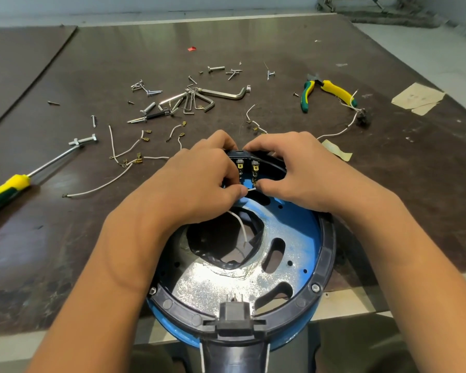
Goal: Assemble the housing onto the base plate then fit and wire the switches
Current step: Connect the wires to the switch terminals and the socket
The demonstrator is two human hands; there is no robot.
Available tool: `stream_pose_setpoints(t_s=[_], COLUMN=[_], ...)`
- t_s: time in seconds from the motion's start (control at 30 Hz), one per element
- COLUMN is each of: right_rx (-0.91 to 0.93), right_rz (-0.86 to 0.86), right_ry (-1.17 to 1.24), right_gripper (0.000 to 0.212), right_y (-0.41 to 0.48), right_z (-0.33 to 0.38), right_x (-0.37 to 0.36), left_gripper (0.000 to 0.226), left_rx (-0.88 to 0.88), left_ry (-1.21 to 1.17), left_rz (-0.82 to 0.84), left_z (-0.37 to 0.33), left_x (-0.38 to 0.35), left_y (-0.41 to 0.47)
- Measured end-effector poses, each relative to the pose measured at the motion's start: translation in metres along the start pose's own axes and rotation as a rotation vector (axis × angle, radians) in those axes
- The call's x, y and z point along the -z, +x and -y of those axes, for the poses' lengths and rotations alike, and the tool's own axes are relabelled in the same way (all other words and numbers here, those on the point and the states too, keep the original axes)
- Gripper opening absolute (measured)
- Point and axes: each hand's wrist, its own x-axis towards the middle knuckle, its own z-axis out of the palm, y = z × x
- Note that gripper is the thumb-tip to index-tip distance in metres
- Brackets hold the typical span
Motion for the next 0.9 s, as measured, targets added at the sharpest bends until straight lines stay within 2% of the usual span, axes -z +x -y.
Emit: stream_pose_setpoints(t_s=[0.9], right_rx=[0.011], right_rz=[-0.012], right_ry=[-0.094], right_gripper=[0.052], right_y=[0.0049], right_z=[0.0038], right_x=[-0.0025], left_gripper=[0.024], left_rx=[-0.01], left_ry=[0.068], left_rz=[-0.019], left_z=[0.0003], left_x=[-0.0019], left_y=[0.0005])
